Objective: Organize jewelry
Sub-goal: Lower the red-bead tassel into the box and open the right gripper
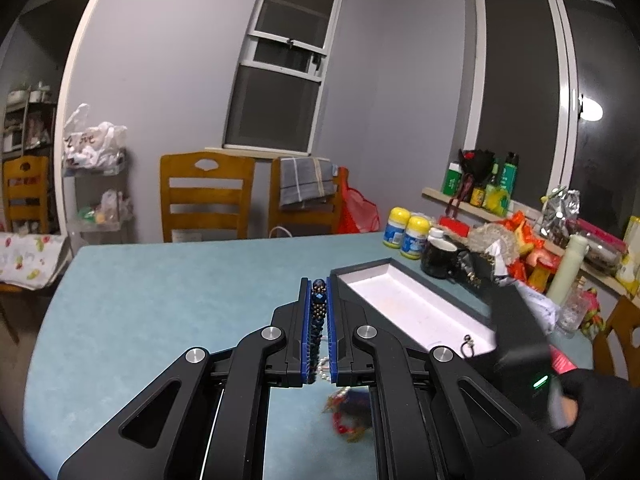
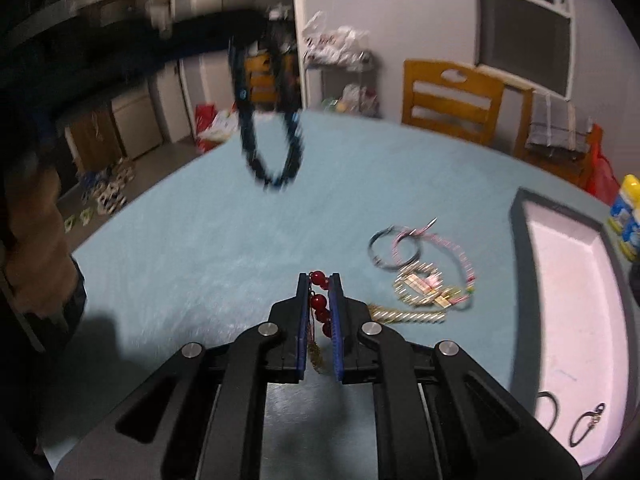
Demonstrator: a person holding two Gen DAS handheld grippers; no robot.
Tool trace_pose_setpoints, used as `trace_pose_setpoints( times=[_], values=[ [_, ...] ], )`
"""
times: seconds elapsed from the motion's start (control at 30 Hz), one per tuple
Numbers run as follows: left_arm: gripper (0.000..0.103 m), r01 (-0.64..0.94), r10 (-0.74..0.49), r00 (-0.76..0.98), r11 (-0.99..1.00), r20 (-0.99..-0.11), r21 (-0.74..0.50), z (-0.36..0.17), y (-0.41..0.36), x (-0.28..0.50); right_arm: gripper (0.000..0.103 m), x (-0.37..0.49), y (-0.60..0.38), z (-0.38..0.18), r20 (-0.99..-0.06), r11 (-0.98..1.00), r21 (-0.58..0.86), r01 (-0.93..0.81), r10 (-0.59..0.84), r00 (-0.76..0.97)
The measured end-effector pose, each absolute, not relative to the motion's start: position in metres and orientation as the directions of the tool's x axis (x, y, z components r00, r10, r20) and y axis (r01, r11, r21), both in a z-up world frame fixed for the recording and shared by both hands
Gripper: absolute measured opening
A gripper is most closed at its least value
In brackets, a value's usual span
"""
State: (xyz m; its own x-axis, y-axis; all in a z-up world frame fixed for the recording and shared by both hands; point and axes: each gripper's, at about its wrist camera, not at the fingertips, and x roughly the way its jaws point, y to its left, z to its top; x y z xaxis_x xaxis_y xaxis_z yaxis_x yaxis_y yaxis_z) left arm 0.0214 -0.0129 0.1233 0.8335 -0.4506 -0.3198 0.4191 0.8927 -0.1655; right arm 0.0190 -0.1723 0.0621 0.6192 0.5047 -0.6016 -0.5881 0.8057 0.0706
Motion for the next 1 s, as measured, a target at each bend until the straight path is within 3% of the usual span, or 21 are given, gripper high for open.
trace_pose_setpoints(
  times=[0.5,1.0],
  values=[
    [0.007,0.47,-0.479,0.812,0.876,-0.333,-0.113,0.122,-0.096,0.033,0.009,0.014,-0.286,0.113,-0.415,0.924,0.1,-0.368,0.375,0.829],
    [0.007,0.538,-0.51,0.749,0.841,-0.423,-0.061,0.105,-0.188,0.046,0.009,0.037,-0.375,0.076,-0.484,0.986,0.111,-0.128,0.166,0.859]
  ],
)
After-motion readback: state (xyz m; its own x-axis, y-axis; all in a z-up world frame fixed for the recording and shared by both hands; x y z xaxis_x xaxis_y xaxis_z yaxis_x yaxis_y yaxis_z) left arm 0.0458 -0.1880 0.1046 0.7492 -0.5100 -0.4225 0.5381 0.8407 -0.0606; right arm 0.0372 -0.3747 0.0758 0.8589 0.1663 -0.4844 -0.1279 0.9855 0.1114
